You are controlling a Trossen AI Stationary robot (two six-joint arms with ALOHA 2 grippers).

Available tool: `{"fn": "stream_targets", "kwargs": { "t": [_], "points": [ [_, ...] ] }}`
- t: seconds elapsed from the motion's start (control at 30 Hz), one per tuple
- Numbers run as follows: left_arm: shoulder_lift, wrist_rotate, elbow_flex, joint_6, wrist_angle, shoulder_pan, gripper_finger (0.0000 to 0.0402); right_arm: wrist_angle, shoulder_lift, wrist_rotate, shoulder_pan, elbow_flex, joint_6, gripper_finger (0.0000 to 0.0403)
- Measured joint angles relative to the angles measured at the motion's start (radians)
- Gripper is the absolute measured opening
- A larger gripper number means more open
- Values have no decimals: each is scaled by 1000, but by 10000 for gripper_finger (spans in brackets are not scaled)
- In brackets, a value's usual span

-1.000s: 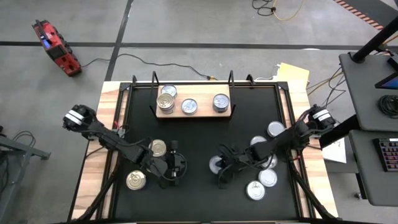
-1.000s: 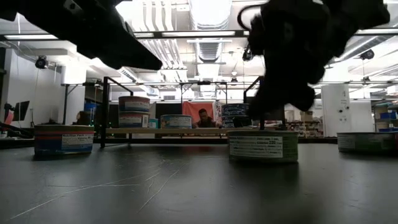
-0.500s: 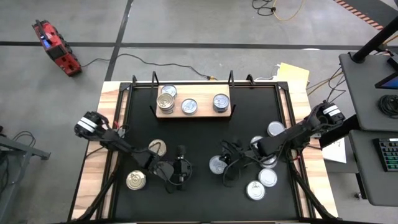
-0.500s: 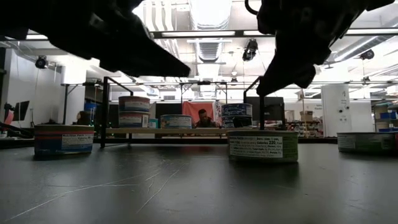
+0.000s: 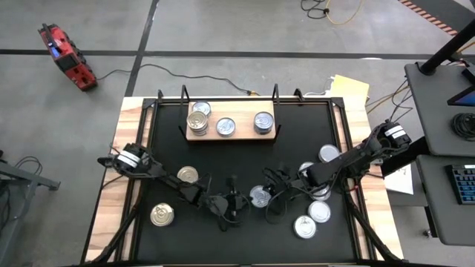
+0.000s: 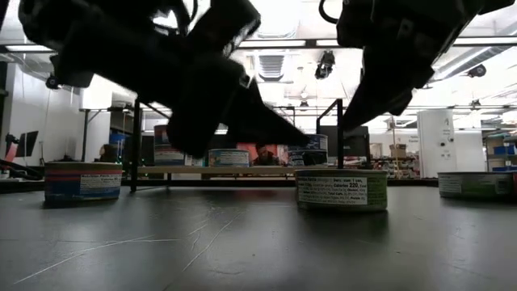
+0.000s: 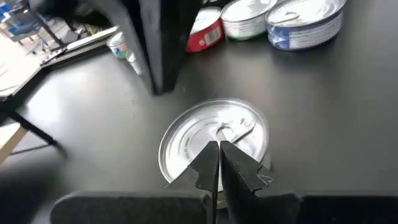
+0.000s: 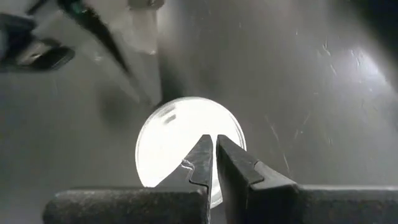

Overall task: Stack canned seafood by type on shelf
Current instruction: Put the green tuna can on the shelf

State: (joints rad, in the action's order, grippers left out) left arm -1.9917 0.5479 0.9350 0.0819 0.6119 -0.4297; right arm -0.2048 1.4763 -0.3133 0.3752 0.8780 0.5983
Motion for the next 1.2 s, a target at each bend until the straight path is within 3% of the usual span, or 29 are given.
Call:
{"fn": "stream_targets", "kwargs": {
  "t": [0.27,0.97,1.2],
  "points": [
    [-26,-16,3,-2,3,14,0,-92,-31,32,-3,-2,87,13],
    [-35,-62,-14,-84,-25,14,0,-107,-33,27,-3,-7,178,13],
    [-42,-63,-16,-92,-28,12,0,-110,-33,86,-3,-8,258,13]
  ]
}}
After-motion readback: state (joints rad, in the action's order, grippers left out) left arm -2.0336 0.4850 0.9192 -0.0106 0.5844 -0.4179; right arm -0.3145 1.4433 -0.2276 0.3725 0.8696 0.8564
